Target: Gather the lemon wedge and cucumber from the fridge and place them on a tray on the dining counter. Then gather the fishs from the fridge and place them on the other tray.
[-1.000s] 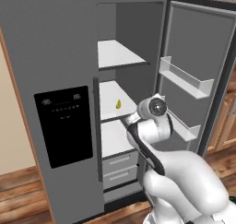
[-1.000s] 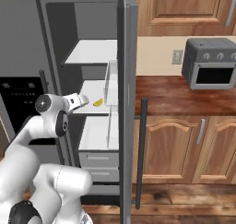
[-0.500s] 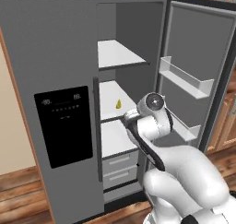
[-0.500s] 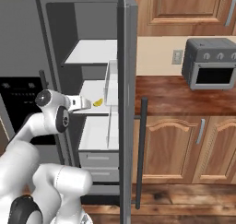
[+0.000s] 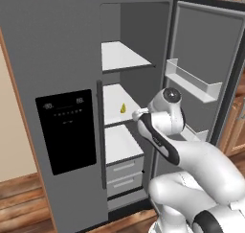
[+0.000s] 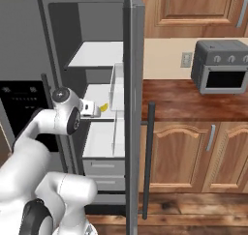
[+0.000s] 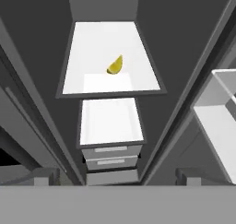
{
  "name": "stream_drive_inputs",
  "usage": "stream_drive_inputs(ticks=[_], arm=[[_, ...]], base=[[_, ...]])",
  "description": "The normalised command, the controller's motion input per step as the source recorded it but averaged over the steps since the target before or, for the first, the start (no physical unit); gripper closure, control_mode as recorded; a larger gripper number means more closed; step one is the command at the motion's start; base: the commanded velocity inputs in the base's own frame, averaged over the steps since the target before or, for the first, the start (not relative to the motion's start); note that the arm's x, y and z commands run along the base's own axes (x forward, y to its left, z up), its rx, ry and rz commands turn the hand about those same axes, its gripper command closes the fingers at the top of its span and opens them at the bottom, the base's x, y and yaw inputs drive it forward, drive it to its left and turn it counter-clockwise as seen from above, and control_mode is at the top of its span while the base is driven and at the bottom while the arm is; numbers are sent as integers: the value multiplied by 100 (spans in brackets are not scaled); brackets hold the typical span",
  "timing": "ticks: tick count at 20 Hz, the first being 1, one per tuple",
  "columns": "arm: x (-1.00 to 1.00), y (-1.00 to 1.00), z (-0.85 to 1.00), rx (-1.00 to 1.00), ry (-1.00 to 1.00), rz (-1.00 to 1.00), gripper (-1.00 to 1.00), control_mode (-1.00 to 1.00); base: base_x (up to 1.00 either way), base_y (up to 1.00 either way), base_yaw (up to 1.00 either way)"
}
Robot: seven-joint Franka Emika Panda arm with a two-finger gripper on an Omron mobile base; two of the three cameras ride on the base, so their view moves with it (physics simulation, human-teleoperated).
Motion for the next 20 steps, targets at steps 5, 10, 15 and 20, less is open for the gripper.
stream_drive_inputs(ticks=[5, 10, 15, 20], arm=[[24, 0, -2, 0, 15, -1, -100, -100], [26, 0, -18, 0, 4, -1, -100, -100], [24, 9, -38, 0, 0, -4, -100, -100], [23, 4, -25, 0, 0, -4, -100, -100]], base=[[0, 0, 0], [0, 0, 0], [0, 0, 0], [0, 0, 0]])
